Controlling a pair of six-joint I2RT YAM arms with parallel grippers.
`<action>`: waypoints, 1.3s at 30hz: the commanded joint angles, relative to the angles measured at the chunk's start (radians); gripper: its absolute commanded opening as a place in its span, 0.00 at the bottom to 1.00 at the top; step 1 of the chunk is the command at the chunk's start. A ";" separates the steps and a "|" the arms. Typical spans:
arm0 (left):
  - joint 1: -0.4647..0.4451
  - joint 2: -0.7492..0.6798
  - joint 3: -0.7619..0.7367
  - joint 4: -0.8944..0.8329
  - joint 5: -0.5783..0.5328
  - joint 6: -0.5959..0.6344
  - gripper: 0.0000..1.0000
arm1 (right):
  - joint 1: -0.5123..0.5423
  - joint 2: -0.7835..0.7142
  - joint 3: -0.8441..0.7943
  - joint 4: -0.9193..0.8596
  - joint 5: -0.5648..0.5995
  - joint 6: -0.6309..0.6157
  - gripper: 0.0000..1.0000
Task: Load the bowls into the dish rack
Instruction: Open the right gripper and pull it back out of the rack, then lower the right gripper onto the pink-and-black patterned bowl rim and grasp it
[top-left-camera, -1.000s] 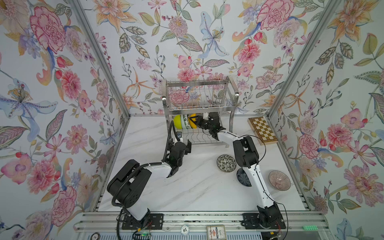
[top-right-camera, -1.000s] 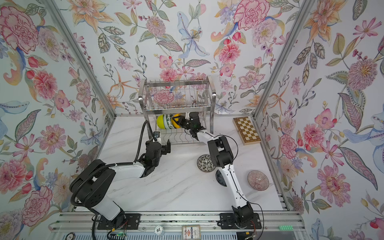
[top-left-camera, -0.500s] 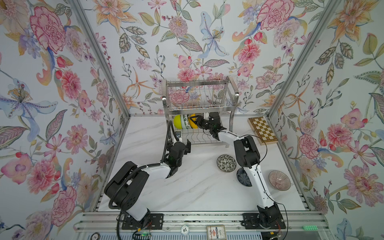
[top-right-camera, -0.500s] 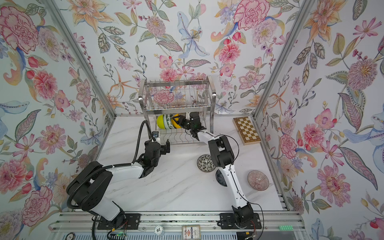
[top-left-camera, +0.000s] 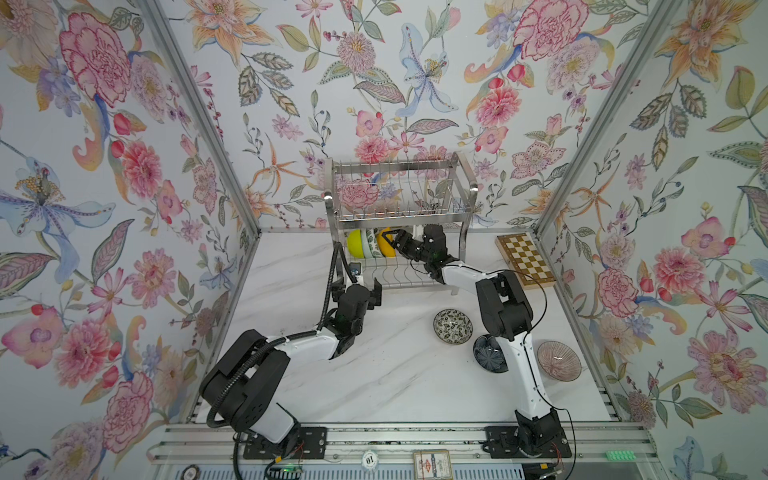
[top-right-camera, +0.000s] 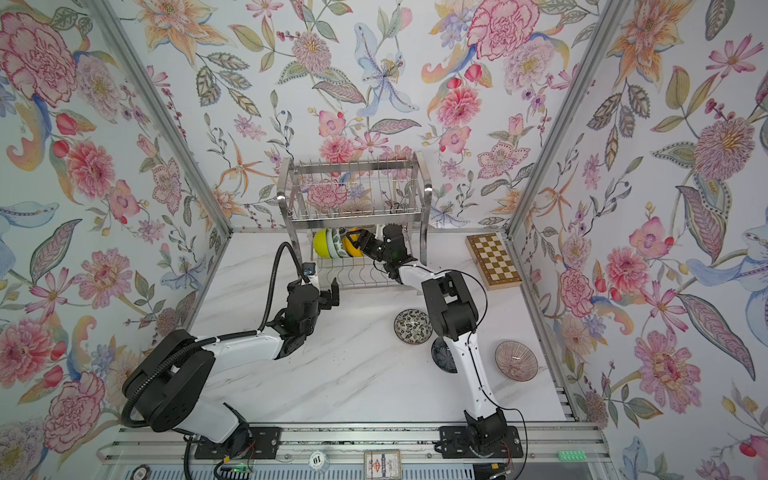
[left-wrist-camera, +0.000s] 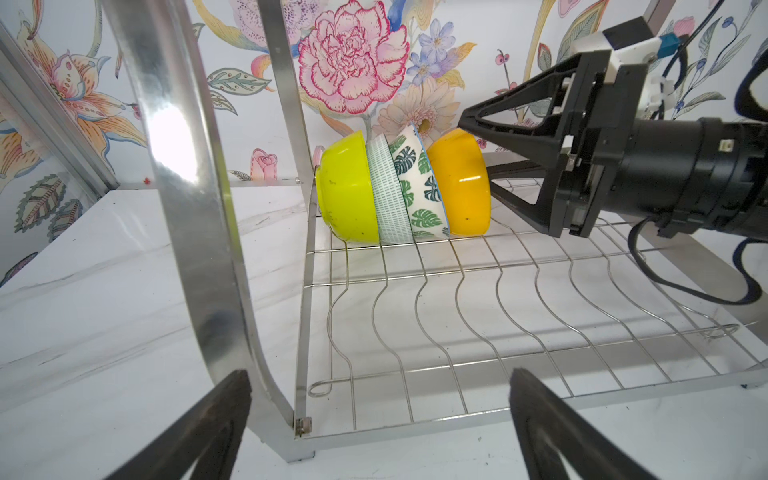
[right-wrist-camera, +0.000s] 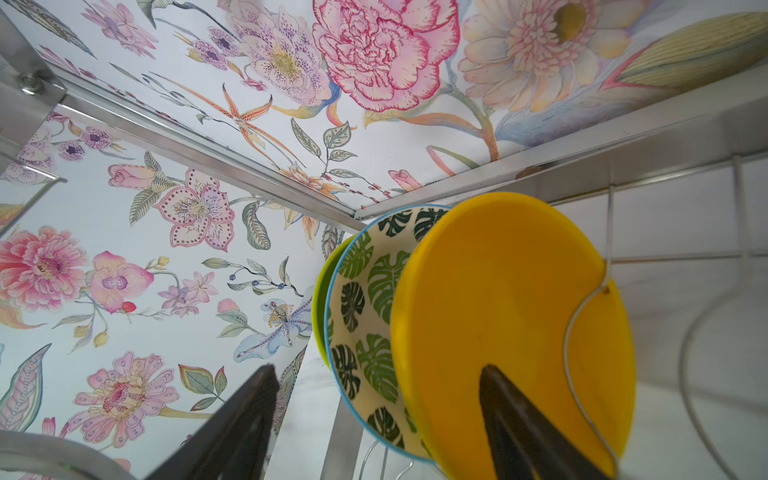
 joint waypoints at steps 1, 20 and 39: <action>-0.015 -0.030 -0.020 -0.027 -0.037 -0.017 0.99 | 0.008 -0.080 -0.070 0.069 0.041 -0.018 0.82; -0.100 -0.154 -0.082 -0.109 -0.080 -0.068 0.99 | 0.046 -0.371 -0.437 0.039 0.156 -0.151 0.99; -0.239 -0.304 -0.118 -0.194 -0.075 -0.087 0.99 | 0.212 -0.835 -0.654 -0.787 0.728 -0.453 0.99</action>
